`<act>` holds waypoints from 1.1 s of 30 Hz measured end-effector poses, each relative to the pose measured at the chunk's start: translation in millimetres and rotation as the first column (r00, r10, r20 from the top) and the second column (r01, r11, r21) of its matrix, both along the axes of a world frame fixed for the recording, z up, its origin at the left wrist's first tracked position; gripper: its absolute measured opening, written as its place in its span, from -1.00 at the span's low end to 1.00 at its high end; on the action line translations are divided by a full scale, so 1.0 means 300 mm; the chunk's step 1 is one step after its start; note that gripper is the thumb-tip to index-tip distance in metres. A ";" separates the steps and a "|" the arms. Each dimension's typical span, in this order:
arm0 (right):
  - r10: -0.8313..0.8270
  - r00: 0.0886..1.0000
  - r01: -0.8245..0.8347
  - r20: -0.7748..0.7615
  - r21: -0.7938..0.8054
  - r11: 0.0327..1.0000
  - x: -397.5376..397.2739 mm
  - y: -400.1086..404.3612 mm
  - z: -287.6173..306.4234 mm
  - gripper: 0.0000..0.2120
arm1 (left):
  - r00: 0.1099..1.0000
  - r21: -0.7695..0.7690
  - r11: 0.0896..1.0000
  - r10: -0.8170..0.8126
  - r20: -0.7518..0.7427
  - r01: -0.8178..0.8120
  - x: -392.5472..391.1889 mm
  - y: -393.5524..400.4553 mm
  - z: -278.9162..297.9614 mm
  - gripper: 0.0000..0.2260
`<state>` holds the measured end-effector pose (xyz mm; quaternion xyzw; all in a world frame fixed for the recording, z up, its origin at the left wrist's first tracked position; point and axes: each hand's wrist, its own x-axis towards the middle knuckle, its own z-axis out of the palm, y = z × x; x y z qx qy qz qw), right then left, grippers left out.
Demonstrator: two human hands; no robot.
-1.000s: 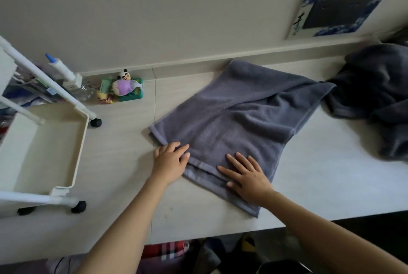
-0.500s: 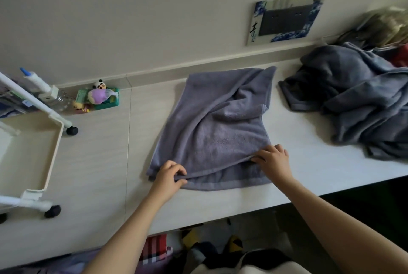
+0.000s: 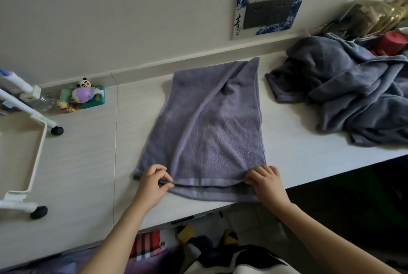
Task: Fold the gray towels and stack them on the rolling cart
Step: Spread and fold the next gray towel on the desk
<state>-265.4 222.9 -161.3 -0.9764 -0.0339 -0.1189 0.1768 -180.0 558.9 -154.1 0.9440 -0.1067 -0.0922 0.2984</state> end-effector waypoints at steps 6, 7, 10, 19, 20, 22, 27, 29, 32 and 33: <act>-0.139 0.987 0.146 -0.080 0.083 0.986 -0.033 0.057 0.014 -0.77 | 0.995 0.112 0.990 -0.089 0.054 0.083 -0.038 -0.080 0.031 -0.57; -0.188 0.977 0.201 -0.097 0.140 0.970 -0.040 0.062 0.010 -0.78 | 0.991 0.081 0.990 -0.123 0.054 0.118 -0.051 -0.119 0.036 -0.51; -0.318 0.933 0.355 -0.169 0.283 0.891 -0.067 0.087 0.007 -0.93 | 0.966 0.042 0.965 -0.257 -0.023 0.258 -0.070 -0.255 0.061 -0.38; -0.353 0.872 0.484 -0.338 0.494 0.722 -0.096 0.106 0.034 -0.86 | 0.961 -0.028 0.963 -0.270 -0.061 0.269 -0.054 -0.360 0.038 -0.65; -0.341 0.877 0.474 -0.338 0.496 0.727 -0.100 0.105 0.033 -0.86 | 0.964 -0.055 0.966 -0.256 -0.068 0.253 -0.056 -0.342 0.041 -0.60; -0.302 0.890 0.446 -0.342 0.512 0.734 -0.090 0.097 0.042 -0.85 | 0.984 -0.089 0.982 -0.170 -0.059 0.165 -0.060 -0.298 0.034 -0.47; -0.185 0.919 0.338 -0.347 0.457 0.823 0.035 0.024 0.071 -0.83 | 0.996 0.012 0.996 -0.082 -0.041 0.083 -0.048 -0.239 0.038 -0.38; -0.210 0.920 0.348 -0.330 0.446 0.825 0.084 0.005 0.081 -0.81 | 0.990 0.059 0.988 -0.139 -0.034 0.141 -0.049 -0.278 0.058 -0.37; -0.339 0.869 0.490 -0.361 0.529 0.693 0.117 0.004 0.094 -0.79 | 0.964 0.041 0.966 -0.253 -0.084 0.257 -0.051 -0.401 0.075 -0.40; -0.395 0.831 0.555 -0.391 0.559 0.616 0.120 0.005 0.094 -0.79 | 0.961 0.004 0.967 -0.253 -0.113 0.255 -0.046 -0.441 0.078 -0.45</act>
